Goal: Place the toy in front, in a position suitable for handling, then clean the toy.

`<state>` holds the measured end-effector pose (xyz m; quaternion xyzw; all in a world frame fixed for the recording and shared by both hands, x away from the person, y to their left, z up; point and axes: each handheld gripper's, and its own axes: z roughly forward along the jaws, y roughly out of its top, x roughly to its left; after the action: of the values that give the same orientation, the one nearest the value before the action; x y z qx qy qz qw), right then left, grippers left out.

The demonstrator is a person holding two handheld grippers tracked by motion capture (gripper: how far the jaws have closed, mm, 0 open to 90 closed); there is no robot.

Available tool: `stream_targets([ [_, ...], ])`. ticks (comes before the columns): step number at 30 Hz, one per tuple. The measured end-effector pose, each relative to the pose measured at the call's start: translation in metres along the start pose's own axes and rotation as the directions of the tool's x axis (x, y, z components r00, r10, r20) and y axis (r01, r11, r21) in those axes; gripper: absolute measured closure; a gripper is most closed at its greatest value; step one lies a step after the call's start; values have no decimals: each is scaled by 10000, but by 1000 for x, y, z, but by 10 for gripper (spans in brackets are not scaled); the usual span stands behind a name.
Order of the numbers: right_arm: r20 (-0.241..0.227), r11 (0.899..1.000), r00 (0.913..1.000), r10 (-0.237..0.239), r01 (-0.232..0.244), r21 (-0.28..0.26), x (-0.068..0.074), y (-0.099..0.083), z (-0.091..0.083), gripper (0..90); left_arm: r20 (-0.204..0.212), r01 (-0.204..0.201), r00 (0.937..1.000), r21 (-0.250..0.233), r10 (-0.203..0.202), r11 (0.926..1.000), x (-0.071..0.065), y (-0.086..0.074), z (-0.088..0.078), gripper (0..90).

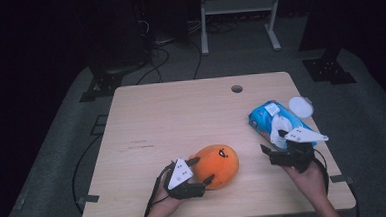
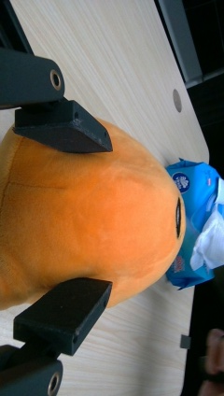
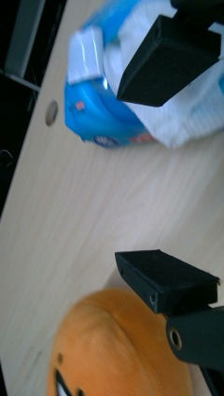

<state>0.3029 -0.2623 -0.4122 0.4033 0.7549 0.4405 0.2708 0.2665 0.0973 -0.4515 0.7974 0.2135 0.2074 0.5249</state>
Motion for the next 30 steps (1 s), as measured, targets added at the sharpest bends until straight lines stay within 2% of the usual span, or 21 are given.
stream_targets([
  [2,208,9998,9996,189,-187,-102,-14,6,-4,213,-45,-46,10000,-6,46,10000,-1,0,1,279],
  [3,208,9998,9996,189,-187,-102,-14,6,-4,213,-73,-76,9999,23,76,10000,-2,-1,1,279],
  [4,244,9995,9993,292,-289,-138,-20,8,-5,214,-101,-59,9999,51,59,10000,-2,-1,1,274],
  [7,740,9980,9954,612,-600,-193,-43,17,-7,214,-55,92,9999,41,-92,9999,0,-2,2,260],
  [9,836,9977,9943,664,-653,-158,-48,18,-5,210,-44,180,9998,44,-180,9998,1,-2,3,256],
  [13,950,9955,9918,857,-891,318,-62,19,4,205,-2,202,9998,16,-202,9998,1,-2,5,248],
  [16,1055,9932,9914,773,-858,783,-65,14,16,208,84,247,9997,81,-247,9997,3,-3,4,243],
  [18,1077,9898,9903,880,-992,1027,-65,9,24,230,109,315,9994,101,-316,9995,4,-3,3,239],
  [20,1107,9879,9891,971,-1093,1097,-63,5,29,276,92,351,9993,132,-352,9993,4,-4,3,234],
  [22,1339,9879,9885,700,-873,1281,-60,1,34,381,27,341,9994,160,-341,9993,4,-4,2,226],
  [24,1658,9869,9838,679,-906,1332,-58,-3,36,467,-62,344,9994,135,-343,9993,3,-4,1,213],
  [25,1725,9845,9787,1114,-1324,1151,-58,-9,36,539,-139,385,9992,145,-383,9992,2,-3,-1,193],
  [26,1725,9845,9787,1114,-1324,1151,-58,-9,36,539,-171,374,9992,104,-372,9992,1,-3,-2,193],
  [28,1709,9833,9740,1484,-1637,789,-59,-16,33,627,-328,286,9991,162,-280,9995,-1,-1,-4,183],
  [29,1675,9833,9747,1480,-1632,804,-62,-15,32,703,-382,301,9988,96,-297,9995,-2,0,-4,182],
  [30,1675,9833,9747,1480,-1632,804,-62,-15,32,703,-458,252,9986,84,-248,9996,-2,0,-4,182],
])
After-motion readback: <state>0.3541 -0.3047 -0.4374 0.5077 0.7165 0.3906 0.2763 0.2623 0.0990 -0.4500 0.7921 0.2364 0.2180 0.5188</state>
